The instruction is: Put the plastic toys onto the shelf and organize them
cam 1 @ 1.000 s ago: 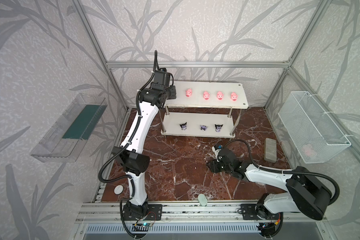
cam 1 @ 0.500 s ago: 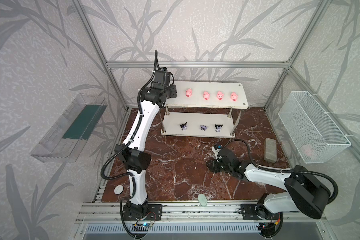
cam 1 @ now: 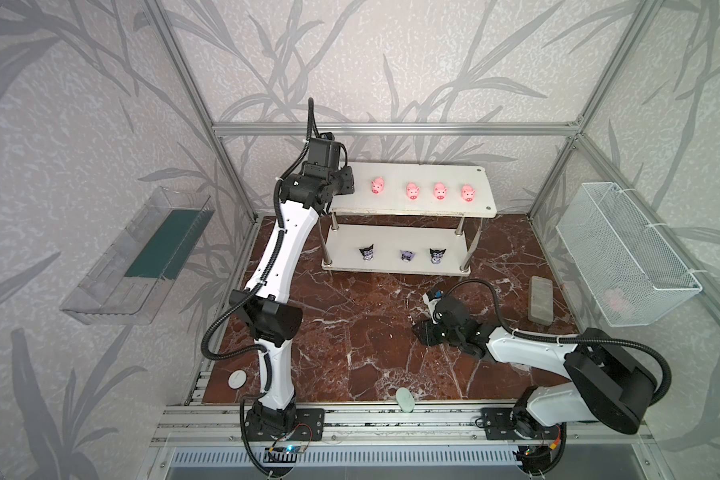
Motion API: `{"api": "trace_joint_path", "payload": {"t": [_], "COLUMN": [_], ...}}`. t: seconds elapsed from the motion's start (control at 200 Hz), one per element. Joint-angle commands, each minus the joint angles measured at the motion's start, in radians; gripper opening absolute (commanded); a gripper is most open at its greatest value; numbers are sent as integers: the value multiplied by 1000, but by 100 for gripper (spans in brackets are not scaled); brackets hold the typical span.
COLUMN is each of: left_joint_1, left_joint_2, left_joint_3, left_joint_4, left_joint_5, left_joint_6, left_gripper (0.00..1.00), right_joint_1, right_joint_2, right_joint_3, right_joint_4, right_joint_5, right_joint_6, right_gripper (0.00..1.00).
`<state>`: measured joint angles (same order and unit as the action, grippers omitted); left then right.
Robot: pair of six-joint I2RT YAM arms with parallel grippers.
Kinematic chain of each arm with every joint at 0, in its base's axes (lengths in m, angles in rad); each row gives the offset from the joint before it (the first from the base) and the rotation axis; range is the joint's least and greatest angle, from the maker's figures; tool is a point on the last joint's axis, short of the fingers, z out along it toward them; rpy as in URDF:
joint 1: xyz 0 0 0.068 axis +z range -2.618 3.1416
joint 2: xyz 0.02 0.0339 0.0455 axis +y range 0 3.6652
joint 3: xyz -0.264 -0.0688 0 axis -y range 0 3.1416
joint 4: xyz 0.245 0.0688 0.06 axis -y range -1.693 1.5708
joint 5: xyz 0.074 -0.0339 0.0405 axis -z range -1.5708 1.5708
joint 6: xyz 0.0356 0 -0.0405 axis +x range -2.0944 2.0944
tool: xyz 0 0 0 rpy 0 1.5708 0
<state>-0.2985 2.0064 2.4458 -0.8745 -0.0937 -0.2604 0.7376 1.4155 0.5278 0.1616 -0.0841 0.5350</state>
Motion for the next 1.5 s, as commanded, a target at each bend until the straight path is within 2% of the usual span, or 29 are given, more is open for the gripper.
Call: {"api": "trace_joint_path", "payload": {"t": [0.0,0.345,0.48,0.655,0.795,0.985,1.065,1.275,1.499], "left_joint_1": [4,7,7,7,7,9,9,21,57], "left_joint_2": [-5,-110,-227,-473,-706,-991,-1076,-1213,-1226], "left_joint_3": [53,54,-58,-382,-722,-1129,-1251,-1559,-1908], "left_joint_4": [-21,18,76,221,357,464,456,530,883], "left_joint_5": [24,75,66,13,-34,-190,-236,-362,-458], "left_joint_6": [3,-2,5,9,-15,-22,-27,-36,-59], "left_gripper": [54,62,63,64,67,73,75,80,83], "right_joint_1": [-4,-4,-4,-4,-7,-44,-93,-269,-351], "right_joint_2": [5,-7,-41,-124,-250,-462,-537,-618,-600], "right_joint_3": [1,-2,-11,-3,-13,1,1,-2,3], "right_joint_4": [20,24,11,-64,-147,-324,-360,-398,-329], "right_joint_5": [0,2,21,70,152,308,320,329,388], "right_joint_6": [10,14,11,-18,-38,-93,-133,-173,-234], "right_gripper": [54,53,53,52,51,50,52,55,56]}}
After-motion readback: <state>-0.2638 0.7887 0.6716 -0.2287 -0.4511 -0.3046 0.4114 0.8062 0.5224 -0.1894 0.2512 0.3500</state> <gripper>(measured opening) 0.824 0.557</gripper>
